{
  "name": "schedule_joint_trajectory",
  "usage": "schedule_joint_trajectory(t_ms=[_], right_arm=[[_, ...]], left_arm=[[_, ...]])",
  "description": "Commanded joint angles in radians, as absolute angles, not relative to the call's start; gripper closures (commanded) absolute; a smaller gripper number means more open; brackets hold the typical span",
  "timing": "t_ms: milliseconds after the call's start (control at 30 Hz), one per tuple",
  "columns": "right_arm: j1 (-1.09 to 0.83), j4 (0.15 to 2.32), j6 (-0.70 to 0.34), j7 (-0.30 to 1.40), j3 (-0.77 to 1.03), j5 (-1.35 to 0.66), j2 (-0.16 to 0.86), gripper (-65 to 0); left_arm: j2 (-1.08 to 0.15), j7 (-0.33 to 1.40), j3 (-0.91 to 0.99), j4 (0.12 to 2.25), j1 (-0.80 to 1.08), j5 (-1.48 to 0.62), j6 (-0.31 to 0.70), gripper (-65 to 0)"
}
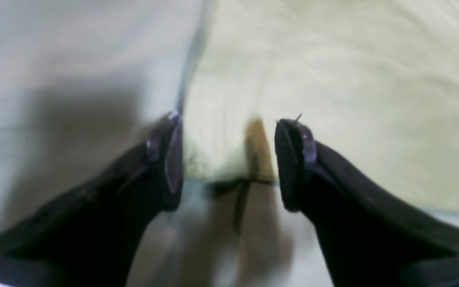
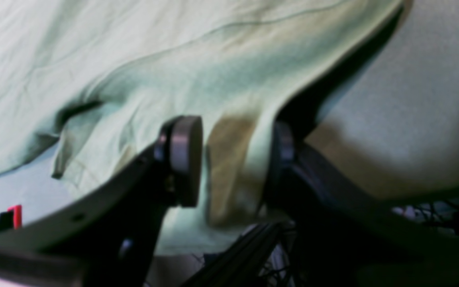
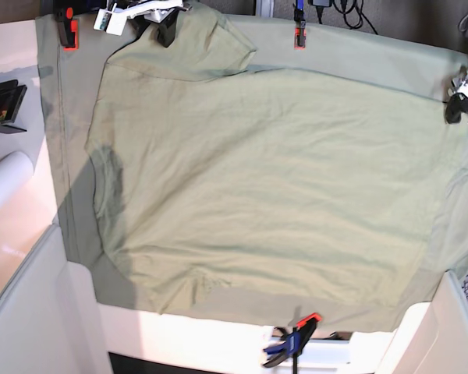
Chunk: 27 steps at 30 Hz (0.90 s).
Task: Fold the T-shirt properly
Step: 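Lower both grippers and grasp the shirt's side edges near the collar, then lift the grasped edges and fold them toward the hem with both grippers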
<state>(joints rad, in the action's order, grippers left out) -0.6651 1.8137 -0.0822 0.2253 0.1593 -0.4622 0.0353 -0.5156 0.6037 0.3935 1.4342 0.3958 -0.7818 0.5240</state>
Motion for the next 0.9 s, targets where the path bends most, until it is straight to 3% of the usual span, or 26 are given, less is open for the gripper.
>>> schedule_joint_trajectory(t_ms=[0, 100, 167, 200, 267, 333, 367, 567, 867], right_arm=[[-0.671, 1.826, -0.085, 0.221, 0.160, -0.459, 0.035, -25.3], [-0.671, 1.826, -0.085, 0.221, 0.160, -0.453, 0.035, -25.2], [-0.671, 1.826, -0.085, 0.220, 0.159, -0.429, 0.035, -22.6], [-0.669, 1.826, -0.085, 0.217, 0.160, -0.414, 0.035, -17.9], [-0.662, 1.826, -0.085, 0.218, 0.160, -0.375, 0.035, -2.5], [-0.657, 1.826, -0.085, 0.217, 0.160, -0.345, 0.032, 0.0], [-0.655, 1.826, -0.086, 0.218, 0.159, -0.332, 0.031, 0.0], [-0.652, 1.828, -0.086, 0.219, 0.160, -0.268, 0.034, 0.0], [-0.627, 1.976, -0.086, 0.262, 0.272, -0.338, 0.036, 0.0]], left_arm=[[-0.524, 0.655, 0.390, 1.453, 0.402, -0.777, 0.546, -38.2], [-0.524, 0.639, 0.390, 1.459, 0.396, -0.750, 0.527, -37.9], [-0.524, 0.625, 0.390, 1.459, 0.397, -0.728, 0.527, -33.4], [-0.524, 0.624, 0.390, 1.459, 0.397, -0.718, 0.527, -27.9], [-0.524, 0.604, 0.390, 1.459, 0.397, -0.700, 0.528, -13.6], [-0.524, 0.590, 0.390, 1.459, 0.397, -0.662, 0.543, -1.9], [-0.524, 0.586, 0.390, 1.459, 0.397, -0.649, 0.566, 0.0], [-0.527, 0.585, 0.422, 1.459, 0.397, -0.697, 0.698, 0.0], [-0.559, 0.594, 0.490, 1.459, 0.364, -0.820, 0.698, 0.0]])
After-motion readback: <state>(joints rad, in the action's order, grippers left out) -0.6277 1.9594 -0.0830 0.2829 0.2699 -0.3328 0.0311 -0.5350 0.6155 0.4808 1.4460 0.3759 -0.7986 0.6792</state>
